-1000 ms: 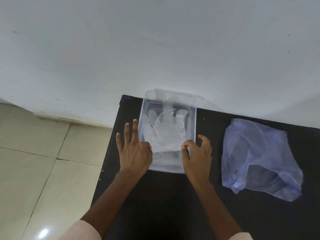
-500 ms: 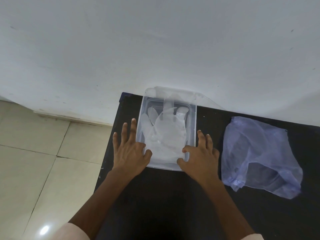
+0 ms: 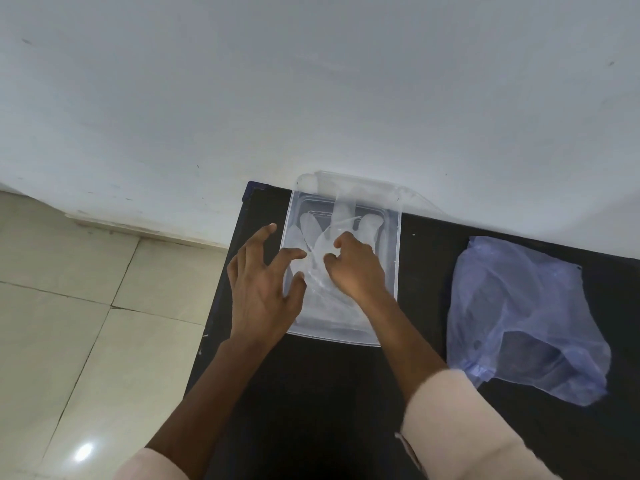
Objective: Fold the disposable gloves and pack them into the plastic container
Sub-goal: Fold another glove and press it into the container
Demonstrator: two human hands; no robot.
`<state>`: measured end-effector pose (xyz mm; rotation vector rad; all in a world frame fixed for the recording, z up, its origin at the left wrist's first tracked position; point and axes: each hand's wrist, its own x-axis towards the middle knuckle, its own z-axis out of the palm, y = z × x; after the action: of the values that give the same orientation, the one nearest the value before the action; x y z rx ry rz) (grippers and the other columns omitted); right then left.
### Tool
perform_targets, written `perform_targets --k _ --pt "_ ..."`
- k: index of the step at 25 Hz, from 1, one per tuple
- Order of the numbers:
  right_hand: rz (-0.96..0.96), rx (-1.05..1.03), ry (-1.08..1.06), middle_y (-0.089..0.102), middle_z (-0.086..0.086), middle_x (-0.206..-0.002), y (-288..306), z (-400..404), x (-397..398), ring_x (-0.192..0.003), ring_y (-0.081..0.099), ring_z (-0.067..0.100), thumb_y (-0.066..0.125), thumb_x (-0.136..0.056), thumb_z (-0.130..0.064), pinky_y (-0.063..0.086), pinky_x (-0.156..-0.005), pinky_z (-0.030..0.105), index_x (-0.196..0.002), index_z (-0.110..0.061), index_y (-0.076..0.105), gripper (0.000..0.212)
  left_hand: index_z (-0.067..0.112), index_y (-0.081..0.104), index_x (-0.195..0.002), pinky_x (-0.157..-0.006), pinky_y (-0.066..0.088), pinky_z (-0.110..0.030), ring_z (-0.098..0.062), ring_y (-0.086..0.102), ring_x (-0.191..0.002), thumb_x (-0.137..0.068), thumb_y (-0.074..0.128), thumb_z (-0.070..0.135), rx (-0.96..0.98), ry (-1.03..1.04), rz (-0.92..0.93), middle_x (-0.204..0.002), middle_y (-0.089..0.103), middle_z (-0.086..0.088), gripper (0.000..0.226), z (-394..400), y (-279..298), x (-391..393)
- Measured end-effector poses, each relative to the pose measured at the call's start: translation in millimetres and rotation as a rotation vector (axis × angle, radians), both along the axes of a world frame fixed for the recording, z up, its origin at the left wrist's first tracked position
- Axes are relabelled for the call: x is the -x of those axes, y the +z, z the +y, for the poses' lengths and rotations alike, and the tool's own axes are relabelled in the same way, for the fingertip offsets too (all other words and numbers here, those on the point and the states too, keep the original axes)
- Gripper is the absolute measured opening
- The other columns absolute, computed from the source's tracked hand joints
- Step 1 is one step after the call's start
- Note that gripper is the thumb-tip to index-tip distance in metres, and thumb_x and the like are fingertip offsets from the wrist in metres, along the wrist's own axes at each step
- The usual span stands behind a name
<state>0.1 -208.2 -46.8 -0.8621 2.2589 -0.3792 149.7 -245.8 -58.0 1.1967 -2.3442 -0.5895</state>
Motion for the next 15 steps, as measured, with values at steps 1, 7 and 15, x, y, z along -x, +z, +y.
perform_targets --k 1,7,15 --pt "0.024 -0.015 -0.005 0.064 0.008 -0.120 -7.5 -10.8 1.1 -0.099 0.064 0.024 0.050 -0.095 -0.027 0.046 -0.076 0.029 -0.128 -0.015 0.045 0.036 0.021 0.066 -0.107 -0.101 0.040 -0.058 -0.035 0.049 -0.126 -0.081 0.064 0.032 -0.013 0.016 0.018 -0.140 0.050 -0.017 0.029 -1.9 -1.3 -1.8" --pt "0.152 -0.008 0.250 0.067 0.006 -0.112 -33.2 -40.8 -2.4 -0.070 0.056 0.012 0.046 -0.098 -0.029 0.045 -0.065 0.023 -0.145 -0.029 0.025 0.052 0.021 0.066 -0.106 -0.100 0.041 -0.057 -0.032 0.047 -0.127 -0.081 0.067 0.029 -0.032 0.043 0.049 -0.138 0.051 -0.015 0.026 -10.1 -6.7 -12.8" --pt "0.263 0.062 0.188 0.070 0.005 -0.105 -18.5 -31.0 -4.0 -0.080 0.067 0.019 0.046 -0.098 -0.027 0.052 -0.073 0.028 -0.143 -0.022 0.032 0.047 0.023 0.065 -0.108 -0.097 0.044 -0.062 -0.035 0.050 -0.125 -0.082 0.064 0.032 -0.092 0.014 0.039 -0.137 0.052 -0.016 0.027 -12.1 -9.6 -4.7"
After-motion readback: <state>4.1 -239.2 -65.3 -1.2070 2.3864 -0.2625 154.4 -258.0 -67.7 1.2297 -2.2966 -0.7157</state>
